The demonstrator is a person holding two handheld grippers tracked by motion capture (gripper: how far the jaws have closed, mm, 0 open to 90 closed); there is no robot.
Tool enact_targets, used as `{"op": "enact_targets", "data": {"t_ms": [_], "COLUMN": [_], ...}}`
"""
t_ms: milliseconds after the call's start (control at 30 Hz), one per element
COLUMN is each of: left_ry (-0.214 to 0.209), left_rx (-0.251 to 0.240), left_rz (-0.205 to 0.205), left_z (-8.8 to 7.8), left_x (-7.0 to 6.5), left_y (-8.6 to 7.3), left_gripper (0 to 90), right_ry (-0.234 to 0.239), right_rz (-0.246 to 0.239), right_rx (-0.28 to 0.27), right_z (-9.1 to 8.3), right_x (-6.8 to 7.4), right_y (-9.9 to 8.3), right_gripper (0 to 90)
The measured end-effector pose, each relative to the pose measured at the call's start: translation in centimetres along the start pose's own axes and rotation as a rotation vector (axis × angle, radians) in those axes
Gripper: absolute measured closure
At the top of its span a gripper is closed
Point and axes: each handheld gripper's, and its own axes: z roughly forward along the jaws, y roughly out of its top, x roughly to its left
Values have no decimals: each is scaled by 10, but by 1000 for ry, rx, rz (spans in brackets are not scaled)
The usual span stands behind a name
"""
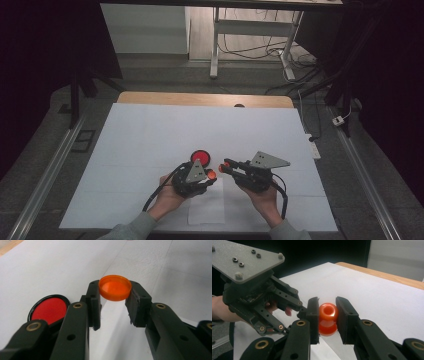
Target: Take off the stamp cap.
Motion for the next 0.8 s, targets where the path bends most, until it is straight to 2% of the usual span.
{"op": "enact_targets", "data": {"t_ms": [200,300,800], "left_ry": [4,-7,5], "left_rx": [-20,-27,-43], "left_rz": [-20,-28,-62], "left_z": [-7,-10,-28], "left_x": [5,7,17], "left_y": [-1,-2,-10], "left_gripper": [653,653,652], "right_ry": [-1,-1,-11], "right_rz": [2,2,-2], "right_rx": [6,7,10], "right_z": [1,0,-2], "right_x": [0,0,-2], "right_y": [-1,-1,-1], "right_gripper": [725,725,724]}}
